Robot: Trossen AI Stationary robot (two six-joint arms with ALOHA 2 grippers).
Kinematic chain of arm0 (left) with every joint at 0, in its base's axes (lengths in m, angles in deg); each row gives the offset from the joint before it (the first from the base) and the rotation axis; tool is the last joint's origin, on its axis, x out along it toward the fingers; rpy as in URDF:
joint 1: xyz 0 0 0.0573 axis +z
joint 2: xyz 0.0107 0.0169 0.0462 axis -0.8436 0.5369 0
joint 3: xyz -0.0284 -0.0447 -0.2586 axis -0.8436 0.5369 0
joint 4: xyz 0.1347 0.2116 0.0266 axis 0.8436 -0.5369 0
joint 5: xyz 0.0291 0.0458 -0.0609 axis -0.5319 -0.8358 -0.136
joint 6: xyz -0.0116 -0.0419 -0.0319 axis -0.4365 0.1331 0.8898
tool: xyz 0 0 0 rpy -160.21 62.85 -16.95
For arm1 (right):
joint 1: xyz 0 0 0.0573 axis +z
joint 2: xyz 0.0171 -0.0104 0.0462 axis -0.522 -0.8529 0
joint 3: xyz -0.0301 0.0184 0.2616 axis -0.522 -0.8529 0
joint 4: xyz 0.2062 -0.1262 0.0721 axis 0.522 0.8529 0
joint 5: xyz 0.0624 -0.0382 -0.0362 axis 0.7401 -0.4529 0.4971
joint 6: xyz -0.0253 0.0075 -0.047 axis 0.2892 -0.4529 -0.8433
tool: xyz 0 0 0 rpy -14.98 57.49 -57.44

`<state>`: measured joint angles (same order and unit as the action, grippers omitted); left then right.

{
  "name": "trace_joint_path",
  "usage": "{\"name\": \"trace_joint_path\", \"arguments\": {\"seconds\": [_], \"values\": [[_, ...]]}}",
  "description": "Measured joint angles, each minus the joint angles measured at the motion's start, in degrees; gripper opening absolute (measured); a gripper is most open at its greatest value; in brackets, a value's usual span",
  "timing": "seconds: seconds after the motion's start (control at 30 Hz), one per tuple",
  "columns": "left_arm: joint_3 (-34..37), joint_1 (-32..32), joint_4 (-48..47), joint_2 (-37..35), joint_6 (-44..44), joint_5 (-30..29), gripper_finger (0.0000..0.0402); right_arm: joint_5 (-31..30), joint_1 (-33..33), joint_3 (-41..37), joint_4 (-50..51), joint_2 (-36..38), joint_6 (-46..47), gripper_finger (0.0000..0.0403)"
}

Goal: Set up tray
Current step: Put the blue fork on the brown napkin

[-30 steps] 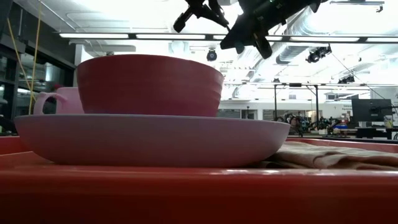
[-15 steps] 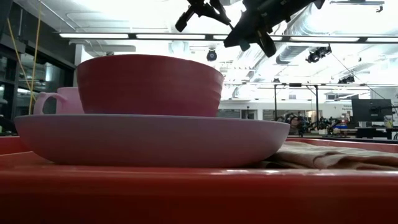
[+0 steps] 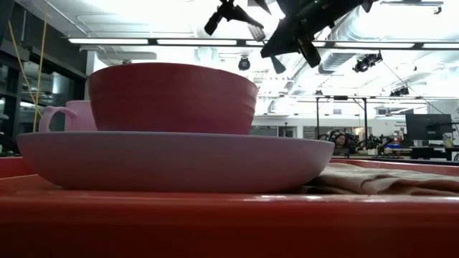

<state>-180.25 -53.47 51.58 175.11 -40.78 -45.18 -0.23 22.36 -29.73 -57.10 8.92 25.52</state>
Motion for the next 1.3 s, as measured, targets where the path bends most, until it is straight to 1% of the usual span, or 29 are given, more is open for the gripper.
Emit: {"name": "trace_joint_path", "arguments": {"seconds": [0.17, 0.3, 0.73, 1.13, 1.3], "values": [[0.0, -0.04, 0.0, 0.0, 0.04, -0.35, 0.0208, 0.71, 0.04, 0.0, 0.19, 0.0, -0.06, 0.0001], [0.0, 0.0, -0.02, 0.0, 0.17, -0.57, 0.0222, 1.14, 0.04, 0.0, 0.28, -0.01, 0.14, 0.0001], [0.0, 0.02, 0.03, 0.0, 0.2, 2.0, 0.0205, 0.69, 0.07, 0.0, 0.89, -0.02, 1.62, 0.0], [0.0, 0.07, 0.07, -0.04, -0.24, 1.98, 0.0206, 0.01, 0.09, 0.0, 2.0, -0.07, 2.98, 0.0], [0.0, 0.09, 0.07, -0.07, -1.53, 0.27, 0.0205, -0.01, 0.09, 0.0, 2.38, -0.07, 3.18, 0.0]]}}
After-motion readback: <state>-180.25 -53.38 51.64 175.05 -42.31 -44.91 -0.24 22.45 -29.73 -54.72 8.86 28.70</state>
